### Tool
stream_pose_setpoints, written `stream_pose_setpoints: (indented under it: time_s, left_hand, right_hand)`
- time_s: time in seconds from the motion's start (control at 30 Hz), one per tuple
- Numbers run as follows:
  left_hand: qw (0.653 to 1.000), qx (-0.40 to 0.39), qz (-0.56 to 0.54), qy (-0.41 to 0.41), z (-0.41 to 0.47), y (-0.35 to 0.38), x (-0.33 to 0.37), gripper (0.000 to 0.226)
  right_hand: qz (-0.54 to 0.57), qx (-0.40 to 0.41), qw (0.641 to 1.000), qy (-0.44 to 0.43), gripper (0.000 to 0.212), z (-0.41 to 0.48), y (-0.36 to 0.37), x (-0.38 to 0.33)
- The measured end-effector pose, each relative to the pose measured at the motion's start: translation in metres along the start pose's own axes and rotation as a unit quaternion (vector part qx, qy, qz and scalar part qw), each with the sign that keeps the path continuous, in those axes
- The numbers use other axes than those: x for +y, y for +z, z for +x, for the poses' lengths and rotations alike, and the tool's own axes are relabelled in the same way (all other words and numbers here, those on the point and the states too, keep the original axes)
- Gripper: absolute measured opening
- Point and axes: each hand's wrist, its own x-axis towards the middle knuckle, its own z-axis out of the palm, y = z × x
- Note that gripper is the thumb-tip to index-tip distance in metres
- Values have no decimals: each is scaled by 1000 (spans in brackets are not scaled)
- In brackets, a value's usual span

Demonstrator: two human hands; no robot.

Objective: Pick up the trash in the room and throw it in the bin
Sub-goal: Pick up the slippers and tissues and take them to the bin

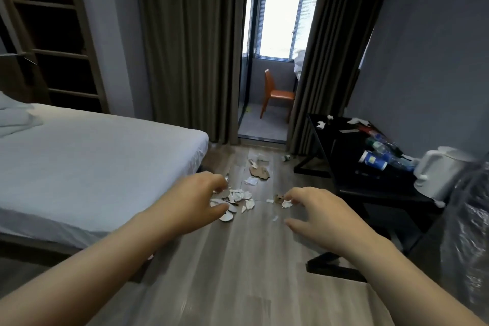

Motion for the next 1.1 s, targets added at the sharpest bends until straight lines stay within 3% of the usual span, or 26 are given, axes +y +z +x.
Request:
stream_pose_setpoints:
  time_s: [0.13, 0.6, 1.1]
  left_hand:
    - [1000, -16, 8, 7, 62, 22, -29, 24]
    - [998, -34, 38, -35, 300, 71, -101, 37]
    - [994, -107, 7, -34, 496, 154, -218, 22]
  right_hand:
    - [7, -13, 1000, 9, 45, 63, 15, 23]
    - [29, -22, 999, -13, 44, 307, 45, 145]
    - [49, -82, 995, 15, 43, 514, 112, 212]
